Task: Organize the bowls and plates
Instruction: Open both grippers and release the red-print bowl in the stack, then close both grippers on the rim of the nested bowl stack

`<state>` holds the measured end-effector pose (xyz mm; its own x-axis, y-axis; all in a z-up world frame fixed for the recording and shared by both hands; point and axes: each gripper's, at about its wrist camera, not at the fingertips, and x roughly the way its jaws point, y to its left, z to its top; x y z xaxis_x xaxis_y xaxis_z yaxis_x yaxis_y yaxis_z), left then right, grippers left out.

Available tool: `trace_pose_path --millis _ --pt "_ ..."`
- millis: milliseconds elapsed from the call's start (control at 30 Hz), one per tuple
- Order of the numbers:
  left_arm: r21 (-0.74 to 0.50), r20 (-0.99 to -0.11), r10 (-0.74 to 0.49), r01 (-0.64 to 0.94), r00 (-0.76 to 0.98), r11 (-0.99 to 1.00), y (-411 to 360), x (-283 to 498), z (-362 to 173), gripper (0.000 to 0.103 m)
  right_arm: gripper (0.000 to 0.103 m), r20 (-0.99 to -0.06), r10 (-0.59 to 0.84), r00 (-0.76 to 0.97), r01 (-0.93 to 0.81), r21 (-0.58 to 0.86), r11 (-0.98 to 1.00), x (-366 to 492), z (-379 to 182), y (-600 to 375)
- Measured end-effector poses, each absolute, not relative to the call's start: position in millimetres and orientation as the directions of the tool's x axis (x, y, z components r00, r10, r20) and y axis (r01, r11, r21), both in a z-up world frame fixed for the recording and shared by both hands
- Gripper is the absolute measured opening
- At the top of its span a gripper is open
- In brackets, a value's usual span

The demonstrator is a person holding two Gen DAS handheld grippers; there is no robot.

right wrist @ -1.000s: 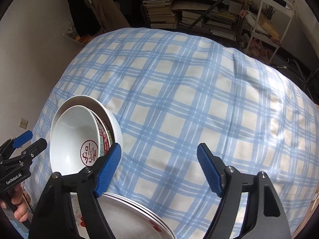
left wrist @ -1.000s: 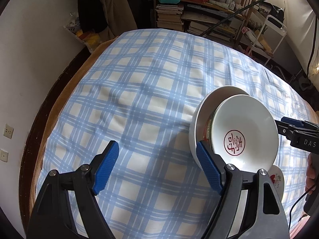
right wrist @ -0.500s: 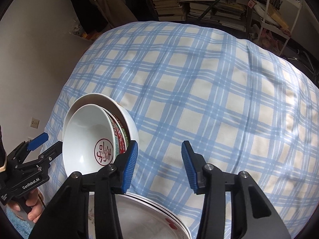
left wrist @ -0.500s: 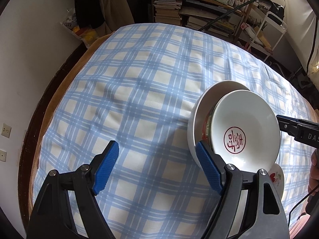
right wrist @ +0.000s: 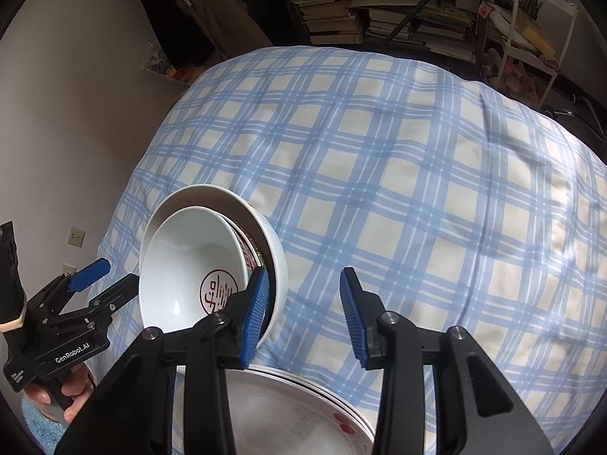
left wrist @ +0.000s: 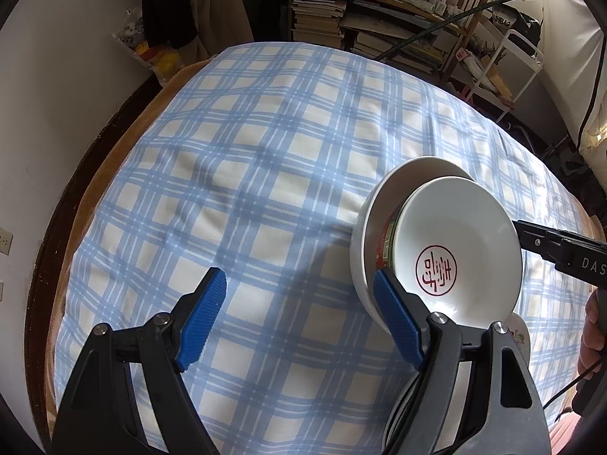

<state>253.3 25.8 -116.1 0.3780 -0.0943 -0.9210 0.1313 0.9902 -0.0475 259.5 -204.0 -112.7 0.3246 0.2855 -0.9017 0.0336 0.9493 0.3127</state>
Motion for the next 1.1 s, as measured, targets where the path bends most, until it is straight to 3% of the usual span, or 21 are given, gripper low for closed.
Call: trace_pose_path --millis 200,533,800,1100 --pt "-0.085 -0.922 -0.128 0.131 0.366 0.988 27.4 255.4 -121.5 0.071 0.026 -0.908 0.284 0.309 0.035 0.309 0.95 260.1 -117.6 -197.8" --pt "-0.277 -0.908 -0.297 0.106 0.295 0.955 30.2 263.5 -133.8 0.023 0.011 -0.899 0.318 0.3 0.033 0.343 0.939 263.0 -118.8 -191.9" --pt "-0.314 -0.905 -0.325 0.086 0.275 0.946 30.9 266.8 -138.5 0.02 0.007 -0.917 0.279 0.286 0.026 0.299 0.954 266.4 -121.2 -180.7" --pt "-0.319 -0.901 -0.333 0.095 0.278 0.943 26.4 267.3 -139.6 0.009 0.008 -0.927 0.262 0.27 0.044 0.284 0.958 273.0 -126.8 -179.2"
